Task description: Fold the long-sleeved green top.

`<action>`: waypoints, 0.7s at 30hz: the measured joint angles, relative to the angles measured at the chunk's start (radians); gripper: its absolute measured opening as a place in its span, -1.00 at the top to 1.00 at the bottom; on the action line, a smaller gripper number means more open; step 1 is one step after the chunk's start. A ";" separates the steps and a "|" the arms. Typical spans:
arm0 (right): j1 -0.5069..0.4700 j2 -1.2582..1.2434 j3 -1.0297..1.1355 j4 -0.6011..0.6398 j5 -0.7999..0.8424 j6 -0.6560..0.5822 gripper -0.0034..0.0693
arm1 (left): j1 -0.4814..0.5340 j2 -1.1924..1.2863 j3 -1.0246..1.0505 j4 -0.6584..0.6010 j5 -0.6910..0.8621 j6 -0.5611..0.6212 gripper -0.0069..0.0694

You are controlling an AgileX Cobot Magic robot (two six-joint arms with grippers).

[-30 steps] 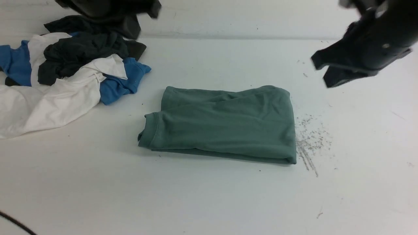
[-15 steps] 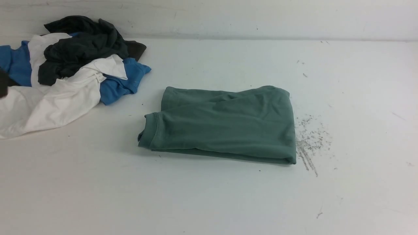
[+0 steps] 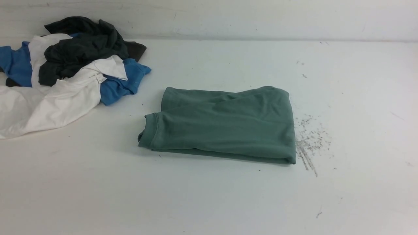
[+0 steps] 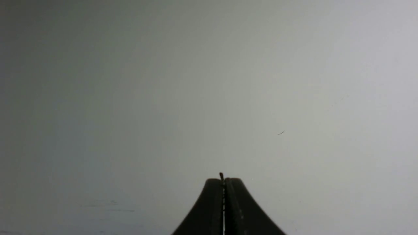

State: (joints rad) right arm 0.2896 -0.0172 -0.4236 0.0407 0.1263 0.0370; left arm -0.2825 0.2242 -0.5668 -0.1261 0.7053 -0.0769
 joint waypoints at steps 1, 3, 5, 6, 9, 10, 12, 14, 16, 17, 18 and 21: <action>0.000 0.000 0.000 0.000 0.000 0.000 0.91 | 0.000 0.000 0.000 0.000 0.000 0.000 0.83; 0.000 0.000 0.000 -0.004 0.001 -0.002 0.91 | 0.000 -0.001 0.000 0.000 -0.001 0.000 0.83; 0.000 0.000 0.000 -0.006 0.001 -0.002 0.91 | 0.000 -0.001 0.000 -0.001 -0.001 0.000 0.83; 0.000 0.000 0.000 -0.006 0.002 -0.002 0.91 | 0.000 -0.001 0.000 -0.001 -0.001 0.000 0.83; 0.000 0.000 0.000 -0.008 0.002 -0.002 0.91 | 0.000 -0.001 0.000 -0.003 0.008 0.000 0.83; 0.000 0.000 0.000 -0.008 0.002 -0.002 0.91 | 0.000 -0.001 0.000 -0.004 0.018 0.000 0.83; 0.000 0.000 0.000 -0.009 0.002 -0.002 0.91 | 0.000 -0.001 0.000 -0.004 0.035 0.000 0.83; 0.000 0.000 0.000 -0.010 0.002 -0.002 0.91 | 0.000 -0.001 0.000 -0.004 0.040 0.000 0.83; 0.000 0.000 0.000 -0.010 0.002 -0.002 0.91 | 0.000 -0.001 0.000 -0.004 0.046 0.000 0.83; 0.000 0.000 0.000 -0.010 0.002 -0.002 0.91 | 0.000 -0.001 0.000 -0.004 0.049 0.000 0.83; 0.000 0.000 0.000 -0.010 0.002 -0.002 0.91 | 0.000 -0.001 0.000 -0.004 0.050 0.000 0.83; 0.000 0.000 0.000 -0.010 0.002 -0.002 0.91 | 0.000 -0.001 0.000 0.000 0.050 0.004 0.83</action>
State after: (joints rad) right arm 0.2896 -0.0176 -0.4233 0.0309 0.1281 0.0350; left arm -0.2825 0.2231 -0.5668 -0.1262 0.7551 -0.0726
